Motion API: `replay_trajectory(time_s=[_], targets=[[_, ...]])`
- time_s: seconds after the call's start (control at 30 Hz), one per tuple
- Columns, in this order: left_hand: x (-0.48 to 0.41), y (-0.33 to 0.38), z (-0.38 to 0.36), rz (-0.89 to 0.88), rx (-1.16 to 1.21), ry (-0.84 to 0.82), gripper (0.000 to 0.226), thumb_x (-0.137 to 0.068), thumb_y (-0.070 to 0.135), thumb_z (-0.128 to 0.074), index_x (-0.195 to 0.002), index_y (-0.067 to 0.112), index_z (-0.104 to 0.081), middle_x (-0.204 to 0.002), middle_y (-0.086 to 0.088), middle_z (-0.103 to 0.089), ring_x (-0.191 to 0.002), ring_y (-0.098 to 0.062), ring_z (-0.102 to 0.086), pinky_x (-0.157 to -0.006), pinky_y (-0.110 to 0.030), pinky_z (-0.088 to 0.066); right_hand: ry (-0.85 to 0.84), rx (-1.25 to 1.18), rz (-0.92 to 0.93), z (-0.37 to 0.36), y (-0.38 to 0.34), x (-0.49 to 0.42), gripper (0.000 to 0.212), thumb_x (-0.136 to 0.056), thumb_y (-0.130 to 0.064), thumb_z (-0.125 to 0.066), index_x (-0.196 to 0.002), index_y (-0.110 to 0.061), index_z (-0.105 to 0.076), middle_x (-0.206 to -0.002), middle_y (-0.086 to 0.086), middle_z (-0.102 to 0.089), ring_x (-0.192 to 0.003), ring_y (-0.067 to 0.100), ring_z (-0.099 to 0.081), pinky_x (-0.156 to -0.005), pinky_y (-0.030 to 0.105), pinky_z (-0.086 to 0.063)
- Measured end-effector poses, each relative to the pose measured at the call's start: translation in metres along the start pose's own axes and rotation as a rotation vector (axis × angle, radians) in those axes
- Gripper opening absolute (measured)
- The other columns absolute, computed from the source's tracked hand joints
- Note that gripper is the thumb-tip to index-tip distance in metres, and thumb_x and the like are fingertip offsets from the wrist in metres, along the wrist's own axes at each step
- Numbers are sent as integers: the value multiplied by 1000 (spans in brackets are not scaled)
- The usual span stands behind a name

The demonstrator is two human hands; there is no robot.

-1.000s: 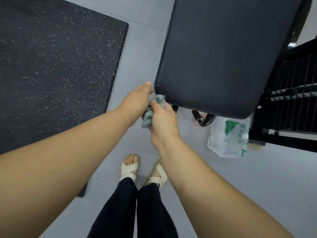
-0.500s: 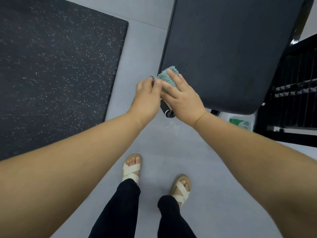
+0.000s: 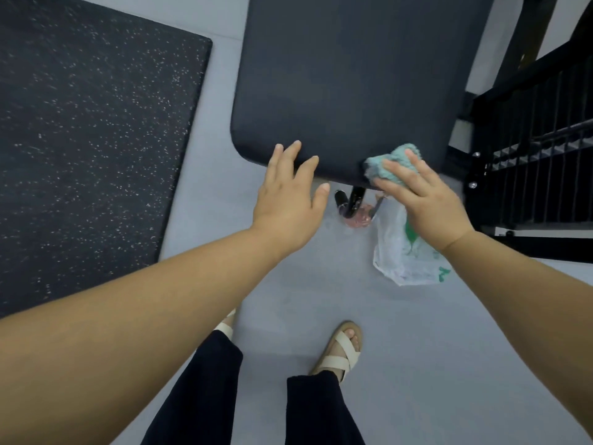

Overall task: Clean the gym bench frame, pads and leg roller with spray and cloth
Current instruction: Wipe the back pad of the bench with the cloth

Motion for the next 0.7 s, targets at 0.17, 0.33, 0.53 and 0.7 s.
replay_trajectory(time_s=[0.17,0.33,0.53,0.7], targets=[[2,25,-21,10,-7,16,51,-99,33,-36,-147,19,-25,-158,4,-2,-145,-15,9,-116,-33,-10,160,-288,-447,27,33,6,47,-87,12,-47,-130,-6,-53,-140,18,-45,-134,34,-33,-111,37,-29],[-7,49,-37,-28,-62,50,52,-99,34,-36,-147,17,-26,-158,0,-5,-145,-18,7,-117,-31,-3,269,-318,-695,1,21,-31,42,-91,-14,-51,-132,-10,-52,-146,14,-39,-139,43,-23,-114,46,-19],[-14,62,-46,-43,-135,66,51,-98,35,-37,-145,18,-30,-156,0,-13,-145,-18,0,-115,-32,-10,201,-485,-473,-7,-31,28,33,-87,5,-53,-116,-6,-66,-131,15,-56,-128,40,-42,-104,51,-39],[-27,71,-55,-84,-158,149,46,-98,35,-36,-140,16,-42,-151,-2,-28,-141,-24,-13,-114,-34,-16,378,-563,-711,31,41,-7,35,-93,2,-43,-123,-6,-60,-140,13,-47,-135,26,-36,-112,25,-25]])
Point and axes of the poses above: each hand's wrist, its own x-axis away from the middle knuckle, its own z-axis out of the back of the hand, y = z × x, the point moved 5 cm from there along -x, towards the middle knuckle
